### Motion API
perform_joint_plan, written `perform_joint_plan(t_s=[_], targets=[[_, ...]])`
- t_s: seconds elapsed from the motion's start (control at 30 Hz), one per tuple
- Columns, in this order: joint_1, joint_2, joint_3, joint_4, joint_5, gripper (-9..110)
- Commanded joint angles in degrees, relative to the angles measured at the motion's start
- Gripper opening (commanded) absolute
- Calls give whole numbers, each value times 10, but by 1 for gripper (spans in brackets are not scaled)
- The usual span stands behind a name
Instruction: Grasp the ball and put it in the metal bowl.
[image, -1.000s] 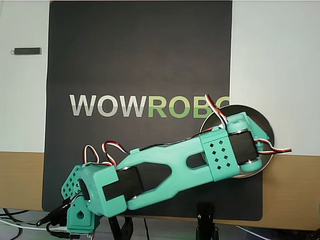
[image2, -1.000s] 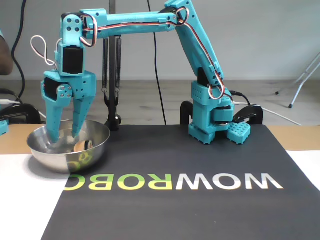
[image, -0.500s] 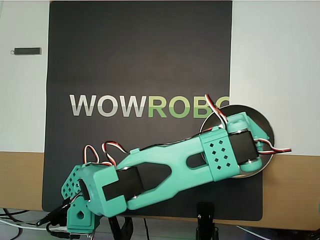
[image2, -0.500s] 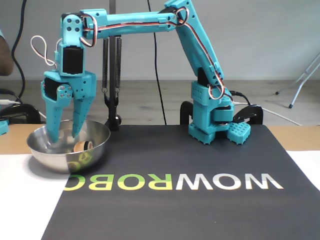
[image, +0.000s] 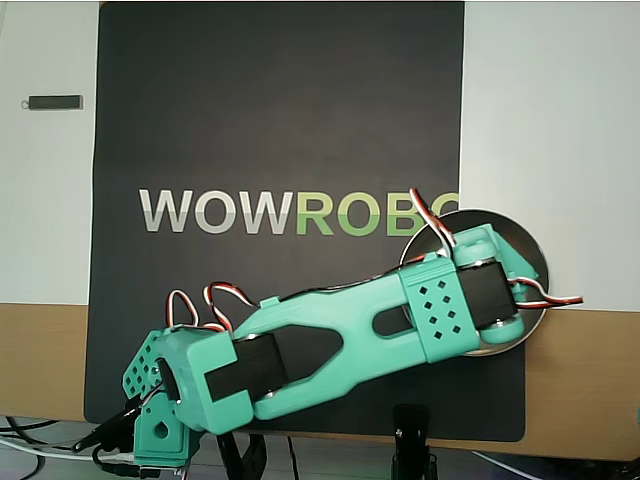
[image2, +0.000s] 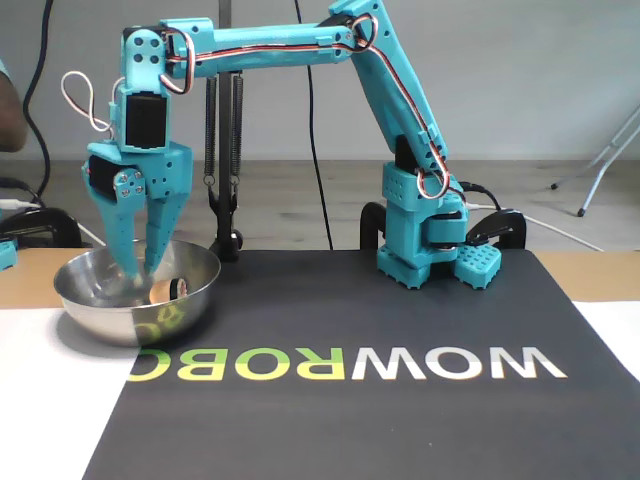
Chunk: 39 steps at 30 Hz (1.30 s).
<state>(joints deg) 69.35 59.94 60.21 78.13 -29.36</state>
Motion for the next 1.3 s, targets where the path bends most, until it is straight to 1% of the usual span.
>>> perform_joint_plan(t_s=[0.0,0.07,0.87,1.27], targets=[[-3,4,-23,-4,-2,5],[-3,4,-23,-1,-2,4],[-18,15,-22,4,-2,4],[-62,94,60,4,-2,4]])
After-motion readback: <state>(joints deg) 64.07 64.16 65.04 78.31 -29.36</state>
